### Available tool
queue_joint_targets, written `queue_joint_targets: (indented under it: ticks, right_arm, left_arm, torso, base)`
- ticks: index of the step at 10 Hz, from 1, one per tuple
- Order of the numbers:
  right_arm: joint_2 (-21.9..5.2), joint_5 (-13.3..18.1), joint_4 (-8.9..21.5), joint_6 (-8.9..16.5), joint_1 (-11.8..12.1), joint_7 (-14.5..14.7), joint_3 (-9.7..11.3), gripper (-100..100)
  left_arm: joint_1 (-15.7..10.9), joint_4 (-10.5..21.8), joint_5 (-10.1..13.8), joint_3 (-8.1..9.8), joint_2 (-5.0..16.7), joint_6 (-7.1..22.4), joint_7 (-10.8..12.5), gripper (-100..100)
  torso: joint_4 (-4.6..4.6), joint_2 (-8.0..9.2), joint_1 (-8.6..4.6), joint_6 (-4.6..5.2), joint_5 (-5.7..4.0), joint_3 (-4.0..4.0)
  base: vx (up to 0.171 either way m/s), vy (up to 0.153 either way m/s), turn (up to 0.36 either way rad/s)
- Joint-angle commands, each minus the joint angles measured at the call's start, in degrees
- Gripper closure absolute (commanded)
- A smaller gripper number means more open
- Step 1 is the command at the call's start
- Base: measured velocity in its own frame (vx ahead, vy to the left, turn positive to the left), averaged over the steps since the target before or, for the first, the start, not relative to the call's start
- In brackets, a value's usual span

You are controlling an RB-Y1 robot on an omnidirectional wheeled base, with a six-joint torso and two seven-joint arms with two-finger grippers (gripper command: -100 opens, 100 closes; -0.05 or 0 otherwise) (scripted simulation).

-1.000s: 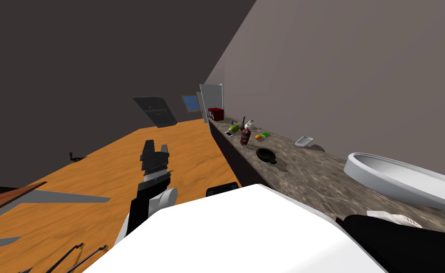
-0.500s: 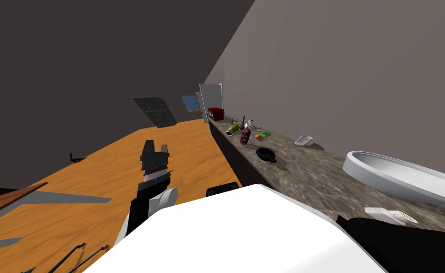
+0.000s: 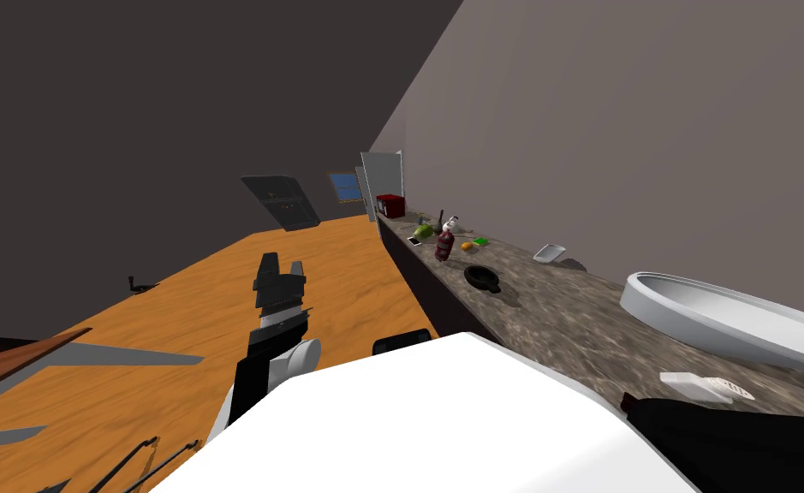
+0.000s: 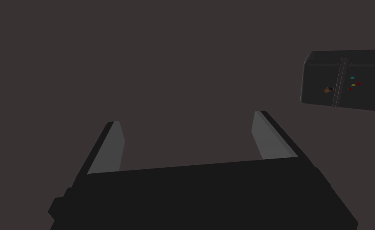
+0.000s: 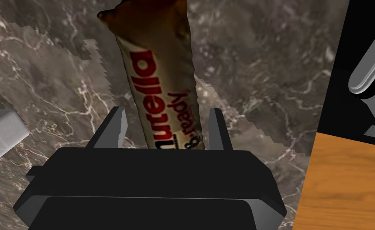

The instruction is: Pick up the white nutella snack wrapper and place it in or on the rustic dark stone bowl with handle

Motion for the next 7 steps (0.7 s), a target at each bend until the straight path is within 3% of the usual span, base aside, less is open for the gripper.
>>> queue_joint_targets:
  ticks: [1, 3, 4, 7]
  right_arm:
    - [-0.7, 0.2, 2.0, 0.0, 2.2, 0.6, -0.5, 100]
    - [-1.4, 0.0, 4.2, -1.2, 4.4, 1.2, -1.0, 100]
    - [-2.1, -0.5, 5.9, -2.9, 6.4, 1.7, -1.4, 100]
    - [-2.8, -1.3, 7.4, -5.1, 8.2, 2.0, -1.8, 100]
  left_arm:
    - [0.0, 0.0, 0.0, 0.0, 0.0, 0.0, 0.0, 0]
    - [0.0, 0.0, 0.0, 0.0, 0.0, 0.0, 0.0, 0]
    - [0.0, 0.0, 0.0, 0.0, 0.0, 0.0, 0.0, 0]
    - [0.0, 0.0, 0.0, 0.0, 0.0, 0.0, 0.0, 0]
  torso:
    - [0.0, 0.0, 0.0, 0.0, 0.0, 0.0]
    - [0.02, 0.07, 0.18, 0.05, 0.04, 0.04]
    - [0.01, 0.02, 0.19, 0.03, 0.06, 0.01]
    - [-0.03, -0.19, 0.0, -0.04, 0.0, -0.11]
  base:
    - [-0.01, 0.051, 0.008]
    - [0.0, 0.052, -0.026]
    - [0.038, 0.034, -0.032]
    - [0.041, 0.003, -0.018]
